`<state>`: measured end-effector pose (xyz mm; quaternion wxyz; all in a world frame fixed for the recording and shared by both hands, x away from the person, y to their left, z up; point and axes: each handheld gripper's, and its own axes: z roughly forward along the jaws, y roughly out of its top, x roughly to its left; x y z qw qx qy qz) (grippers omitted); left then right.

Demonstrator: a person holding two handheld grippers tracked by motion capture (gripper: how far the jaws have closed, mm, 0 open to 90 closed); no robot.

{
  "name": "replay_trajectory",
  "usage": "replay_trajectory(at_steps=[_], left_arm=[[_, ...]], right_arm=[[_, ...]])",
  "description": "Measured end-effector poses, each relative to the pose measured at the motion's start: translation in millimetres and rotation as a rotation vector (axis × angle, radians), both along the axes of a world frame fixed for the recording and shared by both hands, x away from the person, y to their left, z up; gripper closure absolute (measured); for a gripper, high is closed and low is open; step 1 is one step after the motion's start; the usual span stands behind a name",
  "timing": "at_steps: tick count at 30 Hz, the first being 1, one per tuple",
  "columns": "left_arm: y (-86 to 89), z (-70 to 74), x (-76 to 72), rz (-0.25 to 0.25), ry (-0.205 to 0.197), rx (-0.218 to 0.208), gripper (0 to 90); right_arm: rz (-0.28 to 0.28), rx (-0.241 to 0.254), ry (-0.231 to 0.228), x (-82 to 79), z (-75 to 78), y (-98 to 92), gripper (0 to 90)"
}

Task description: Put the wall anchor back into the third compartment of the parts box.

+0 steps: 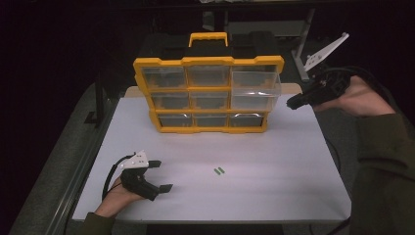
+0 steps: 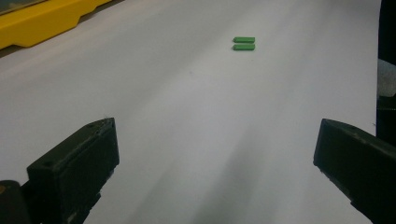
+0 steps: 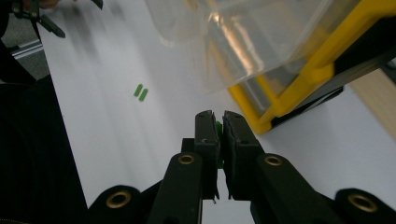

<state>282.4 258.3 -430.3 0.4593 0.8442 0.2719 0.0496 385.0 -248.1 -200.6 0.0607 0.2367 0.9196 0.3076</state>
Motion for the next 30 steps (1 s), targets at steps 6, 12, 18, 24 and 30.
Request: replay_trajectory(at_steps=[6,12,18,24,30], left_arm=[[0.4,0.0,0.4,-0.012,-0.003,0.014,0.0],[0.4,0.8,0.3,-0.013,-0.005,0.015,0.0],[0.3,0.8,-0.5,-0.014,-0.006,0.016,0.0],[0.1,0.4,-0.1,-0.015,-0.005,0.016,0.0],[1.1,0.5,0.3,-0.013,-0.005,0.018,0.0]], right_arm=[[-0.015,0.026,-0.03,1.1,31.1,-1.7,83.5],[-0.012,0.051,-0.054,5.0,51.9,6.9,83.4],[0.002,0.086,-0.076,9.9,63.8,25.3,83.4],[0.009,0.063,-0.072,24.7,60.3,49.9,83.1],[-0.01,0.036,-0.077,33.8,53.6,63.9,72.4]])
